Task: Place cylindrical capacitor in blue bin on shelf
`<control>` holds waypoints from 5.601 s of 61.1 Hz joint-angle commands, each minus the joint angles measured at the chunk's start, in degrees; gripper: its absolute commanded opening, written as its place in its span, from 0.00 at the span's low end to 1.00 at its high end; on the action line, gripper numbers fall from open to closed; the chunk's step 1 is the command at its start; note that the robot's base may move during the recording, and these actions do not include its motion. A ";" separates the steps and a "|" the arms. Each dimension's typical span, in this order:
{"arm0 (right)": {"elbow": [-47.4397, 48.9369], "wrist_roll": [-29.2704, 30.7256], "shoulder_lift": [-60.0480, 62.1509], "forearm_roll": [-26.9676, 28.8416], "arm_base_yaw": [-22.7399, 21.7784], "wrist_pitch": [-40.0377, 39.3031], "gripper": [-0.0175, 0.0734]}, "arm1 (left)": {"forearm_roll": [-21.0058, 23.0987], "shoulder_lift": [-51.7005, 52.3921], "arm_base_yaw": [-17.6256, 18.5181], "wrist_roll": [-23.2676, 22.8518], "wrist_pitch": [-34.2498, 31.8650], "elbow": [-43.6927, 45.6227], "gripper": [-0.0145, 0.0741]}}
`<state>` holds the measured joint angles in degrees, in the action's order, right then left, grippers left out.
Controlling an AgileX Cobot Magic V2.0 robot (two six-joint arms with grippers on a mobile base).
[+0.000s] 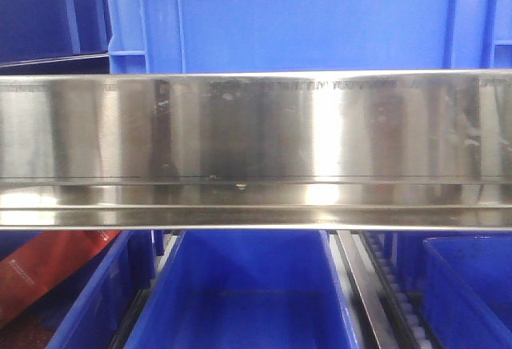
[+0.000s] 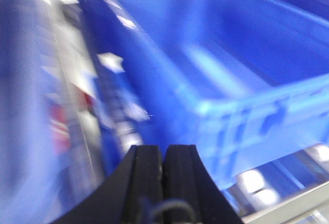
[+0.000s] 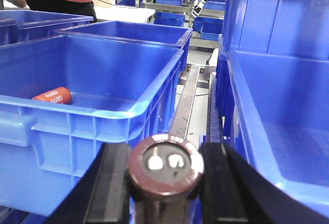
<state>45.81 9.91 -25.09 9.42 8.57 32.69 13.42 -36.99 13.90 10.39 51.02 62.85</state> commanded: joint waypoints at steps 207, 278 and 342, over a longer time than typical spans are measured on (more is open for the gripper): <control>-22.41 -0.37 13.13 -1.09 15.88 -17.47 0.01 | 0.82 22.45 -4.90 -0.47 -1.52 -17.14 0.04; -22.41 -0.37 13.13 -1.09 15.88 -17.61 0.01 | -5.37 29.04 -12.10 -0.47 -18.88 -29.53 0.04; -22.41 -0.37 13.24 -1.09 15.88 -17.71 0.01 | -13.42 36.99 -9.50 -11.30 -48.67 -62.85 0.04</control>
<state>23.48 9.45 -12.20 8.54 24.28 16.34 0.00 -0.31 4.87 -0.54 3.47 -0.04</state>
